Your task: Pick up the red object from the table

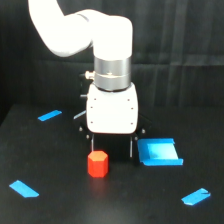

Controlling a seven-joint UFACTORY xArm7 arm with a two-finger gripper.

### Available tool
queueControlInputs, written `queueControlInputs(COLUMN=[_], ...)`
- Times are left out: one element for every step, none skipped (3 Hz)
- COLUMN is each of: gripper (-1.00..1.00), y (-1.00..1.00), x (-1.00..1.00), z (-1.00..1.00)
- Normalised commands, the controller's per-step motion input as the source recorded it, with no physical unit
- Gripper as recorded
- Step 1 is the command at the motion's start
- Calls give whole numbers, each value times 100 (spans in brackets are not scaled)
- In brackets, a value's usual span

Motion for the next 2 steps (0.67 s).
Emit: queueControlInputs(gripper=[10,5], y=[-48,-37], x=[-5,-10], z=[-4,-1])
